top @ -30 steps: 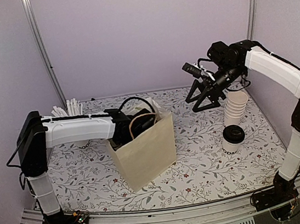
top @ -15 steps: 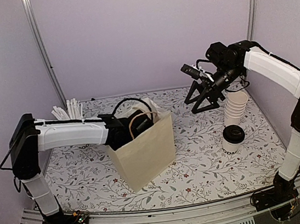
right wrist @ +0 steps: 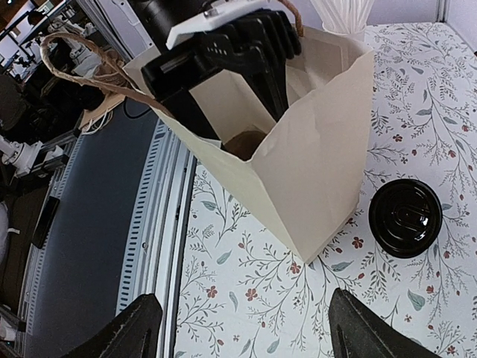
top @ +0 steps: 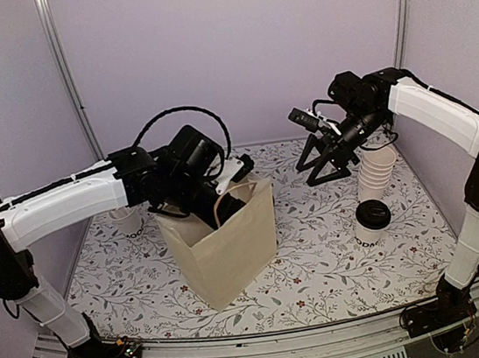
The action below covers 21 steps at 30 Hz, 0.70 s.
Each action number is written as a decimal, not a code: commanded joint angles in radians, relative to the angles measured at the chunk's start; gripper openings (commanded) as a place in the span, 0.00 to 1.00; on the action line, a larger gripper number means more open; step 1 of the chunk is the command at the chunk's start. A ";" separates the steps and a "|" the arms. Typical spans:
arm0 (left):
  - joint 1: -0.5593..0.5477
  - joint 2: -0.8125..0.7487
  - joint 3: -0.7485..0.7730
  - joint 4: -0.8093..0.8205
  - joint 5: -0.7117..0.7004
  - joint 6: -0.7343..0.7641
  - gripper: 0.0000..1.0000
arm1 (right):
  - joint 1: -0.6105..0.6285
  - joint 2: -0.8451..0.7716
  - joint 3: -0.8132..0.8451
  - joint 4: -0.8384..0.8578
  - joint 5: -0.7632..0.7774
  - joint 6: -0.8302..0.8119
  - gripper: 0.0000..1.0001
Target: Pack the takeout coffee
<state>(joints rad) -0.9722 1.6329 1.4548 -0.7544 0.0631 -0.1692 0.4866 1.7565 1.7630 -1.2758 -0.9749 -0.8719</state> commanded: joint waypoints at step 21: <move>0.023 -0.233 0.228 -0.051 -0.034 0.024 0.68 | 0.009 0.007 0.025 -0.030 -0.029 -0.020 0.80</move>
<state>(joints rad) -0.9684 1.4448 1.7424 -0.8486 -0.0044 -0.1314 0.4900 1.7565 1.7638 -1.2839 -0.9756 -0.8726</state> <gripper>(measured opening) 0.686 0.804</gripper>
